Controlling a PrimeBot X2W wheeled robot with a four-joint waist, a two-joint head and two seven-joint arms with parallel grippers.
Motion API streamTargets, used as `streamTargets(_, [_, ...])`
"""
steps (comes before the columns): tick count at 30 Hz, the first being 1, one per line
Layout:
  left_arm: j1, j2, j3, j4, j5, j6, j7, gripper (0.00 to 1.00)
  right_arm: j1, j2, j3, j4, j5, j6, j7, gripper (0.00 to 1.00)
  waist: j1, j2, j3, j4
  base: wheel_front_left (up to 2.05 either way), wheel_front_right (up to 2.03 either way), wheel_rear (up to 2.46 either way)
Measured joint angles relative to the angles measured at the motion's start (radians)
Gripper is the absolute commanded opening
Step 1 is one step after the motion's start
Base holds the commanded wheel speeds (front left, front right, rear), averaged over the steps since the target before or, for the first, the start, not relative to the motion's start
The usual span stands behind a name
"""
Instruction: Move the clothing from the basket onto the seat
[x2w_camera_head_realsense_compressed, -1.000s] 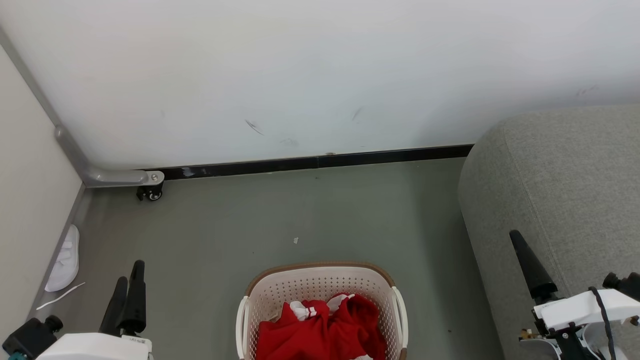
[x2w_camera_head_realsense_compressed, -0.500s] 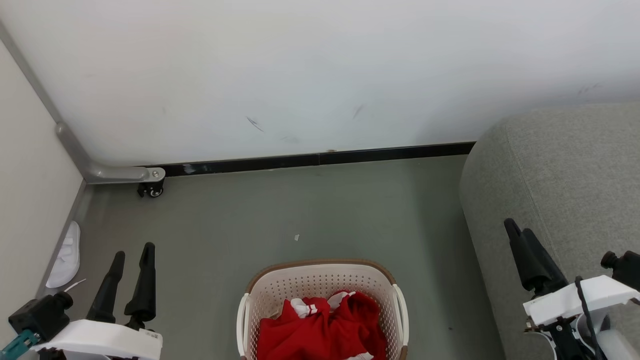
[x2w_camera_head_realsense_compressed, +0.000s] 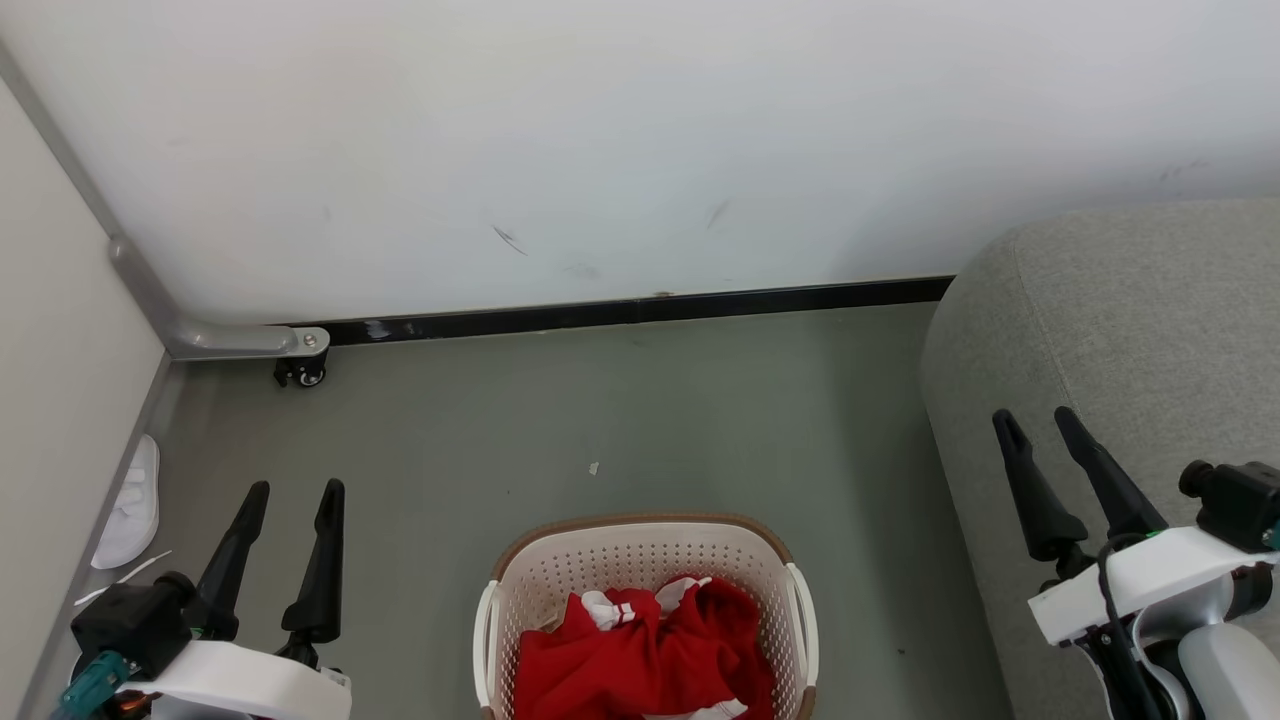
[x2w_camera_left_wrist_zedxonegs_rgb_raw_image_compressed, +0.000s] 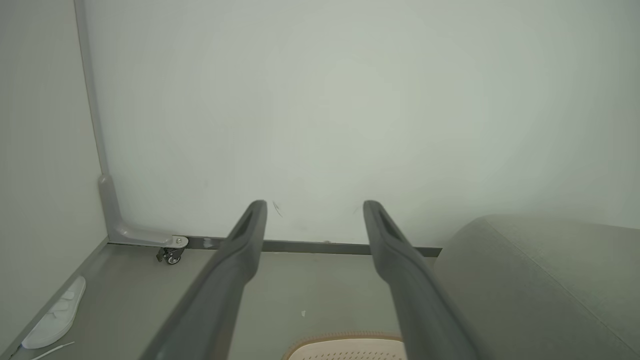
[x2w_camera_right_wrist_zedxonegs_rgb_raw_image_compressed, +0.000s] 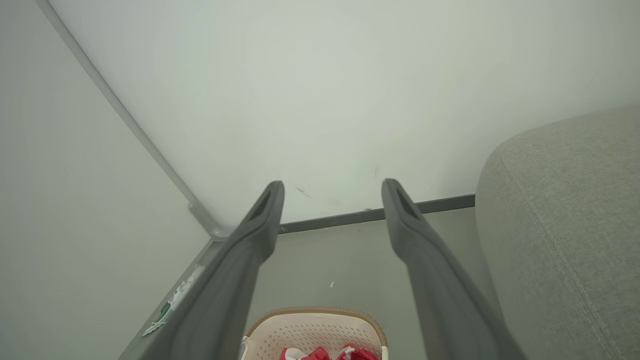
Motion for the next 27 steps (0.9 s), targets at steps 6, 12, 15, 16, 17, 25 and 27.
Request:
streamTargets(6, [0.000, -0.003, -0.001, -0.001, 0.091, 0.000, -0.021, 1.00, 0.000, 0.014, -0.010, 0.001, -0.128, 0.000, -0.018, 1.00, -0.0002, 0.0000, 0.003, 0.002, 0.00, 0.00, 0.00])
streamTargets(12, [0.000, -0.006, -0.006, 0.002, 0.184, 0.000, -0.047, 1.00, 0.000, 0.033, -0.018, 0.001, -0.244, 0.000, -0.042, 1.00, -0.0001, 0.0000, 0.006, 0.005, 0.00, 0.00, 0.00])
streamTargets(15, [0.000, -0.009, -0.007, 0.002, 0.221, 0.000, -0.055, 1.00, 0.000, 0.036, -0.022, 0.000, -0.296, 0.000, -0.051, 1.00, -0.0002, 0.0000, 0.008, 0.006, 0.00, 0.00, 0.00])
streamTargets(16, [0.000, -0.011, -0.007, 0.002, 0.228, 0.000, -0.055, 1.00, 0.000, 0.040, -0.023, 0.000, -0.306, 0.000, -0.051, 1.00, -0.0002, 0.0000, 0.008, 0.007, 0.00, 0.00, 0.00])
streamTargets(17, [0.000, -0.013, -0.007, 0.003, 0.233, 0.000, -0.055, 1.00, 0.000, 0.044, -0.025, 0.000, -0.308, 0.000, -0.051, 1.00, -0.0002, 0.0000, 0.008, 0.007, 0.00, 0.00, 0.00])
streamTargets(25, [-0.001, -0.033, 0.002, 0.016, 0.237, 0.000, -0.056, 1.00, 0.001, 0.076, -0.044, 0.001, -0.309, 0.000, -0.051, 1.00, -0.0003, 0.0000, 0.006, 0.010, 0.00, 0.00, 0.00])
streamTargets(27, [-0.001, -0.034, 0.005, 0.020, 0.237, 0.000, -0.056, 1.00, 0.002, 0.080, -0.045, 0.001, -0.313, 0.000, -0.051, 1.00, -0.0003, 0.0000, 0.006, 0.010, 0.00, 0.00, 0.00])
